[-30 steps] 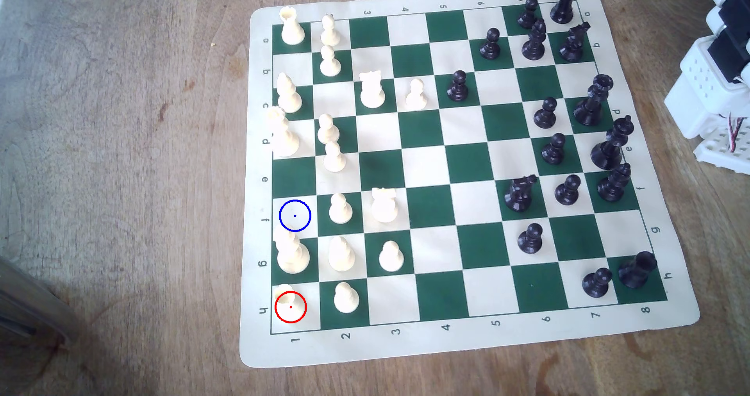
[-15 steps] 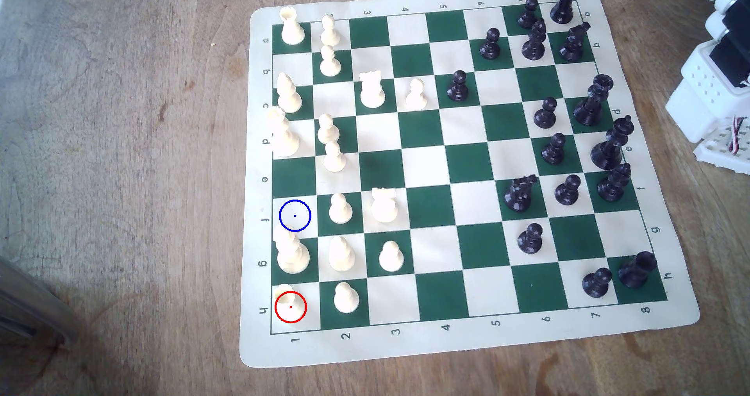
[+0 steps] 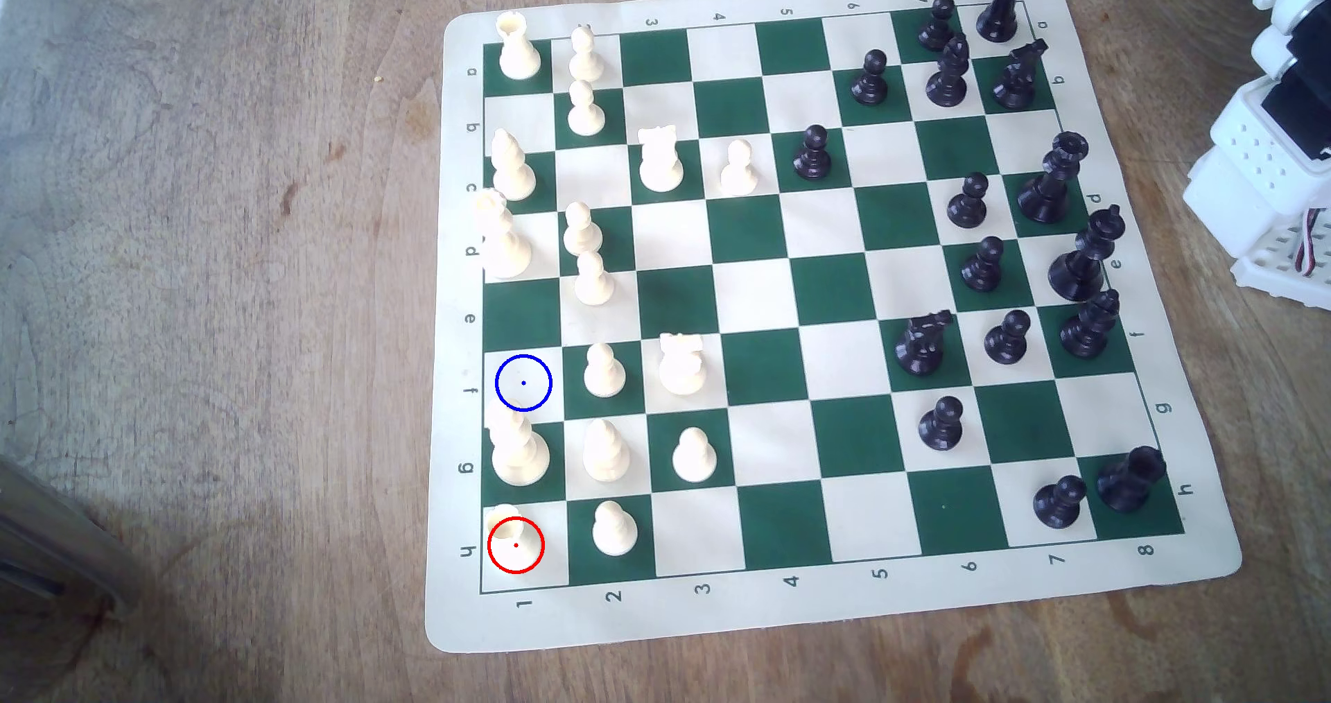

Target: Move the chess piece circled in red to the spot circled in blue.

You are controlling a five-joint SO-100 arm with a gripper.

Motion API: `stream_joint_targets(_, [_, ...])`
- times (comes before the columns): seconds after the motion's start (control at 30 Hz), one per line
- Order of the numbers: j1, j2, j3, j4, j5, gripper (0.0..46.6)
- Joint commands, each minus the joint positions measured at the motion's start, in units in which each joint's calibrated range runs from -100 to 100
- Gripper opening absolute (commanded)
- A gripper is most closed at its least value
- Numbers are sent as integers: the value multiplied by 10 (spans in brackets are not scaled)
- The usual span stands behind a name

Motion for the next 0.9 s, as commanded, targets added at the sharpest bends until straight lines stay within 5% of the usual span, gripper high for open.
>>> stream_joint_targets(0.0, [12,-4,8,199,7,2])
stream_joint_targets(0.13, [91,-2,-6,466,7,2])
stream_joint_targets(0.23, [128,0,-91,750,-47,2])
stream_joint_targets(0.47, [8,133,-273,955,-50,17])
stream_joint_targets(0.63, [-34,389,-458,985,-105,197])
stream_joint_targets(0.87, [-28,704,-547,827,-128,226])
